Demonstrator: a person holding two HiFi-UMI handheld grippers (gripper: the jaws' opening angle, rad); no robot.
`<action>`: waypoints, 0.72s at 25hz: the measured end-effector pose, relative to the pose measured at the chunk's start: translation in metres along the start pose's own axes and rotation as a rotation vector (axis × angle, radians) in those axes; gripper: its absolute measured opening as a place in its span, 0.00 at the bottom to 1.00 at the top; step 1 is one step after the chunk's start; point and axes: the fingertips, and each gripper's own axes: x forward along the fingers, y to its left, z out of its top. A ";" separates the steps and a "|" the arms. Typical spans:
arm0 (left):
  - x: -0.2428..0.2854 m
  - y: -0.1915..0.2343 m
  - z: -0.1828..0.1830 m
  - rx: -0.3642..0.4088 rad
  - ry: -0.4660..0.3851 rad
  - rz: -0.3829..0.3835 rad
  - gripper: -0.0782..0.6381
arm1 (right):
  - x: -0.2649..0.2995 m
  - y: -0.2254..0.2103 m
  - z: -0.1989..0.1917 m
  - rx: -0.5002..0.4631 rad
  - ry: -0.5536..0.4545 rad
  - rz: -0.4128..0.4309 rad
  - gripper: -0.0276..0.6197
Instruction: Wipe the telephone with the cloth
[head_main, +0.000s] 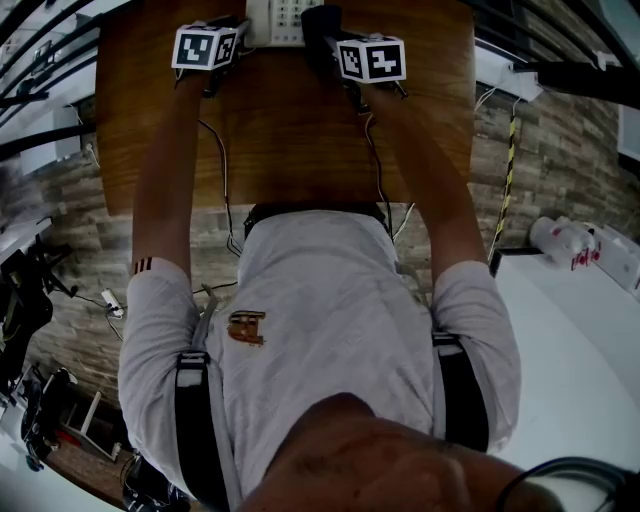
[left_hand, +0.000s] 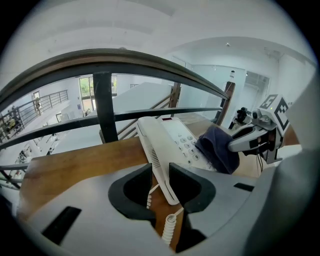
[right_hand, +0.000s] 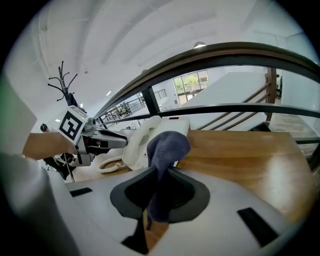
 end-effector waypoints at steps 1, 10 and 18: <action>0.000 -0.003 0.000 0.007 0.007 0.008 0.28 | -0.004 0.001 0.001 0.001 -0.009 0.008 0.16; -0.030 -0.016 0.024 0.020 -0.116 0.035 0.28 | -0.045 0.023 0.050 0.008 -0.214 0.129 0.16; -0.073 -0.057 0.062 0.036 -0.310 -0.022 0.22 | -0.074 0.044 0.066 -0.015 -0.293 0.192 0.16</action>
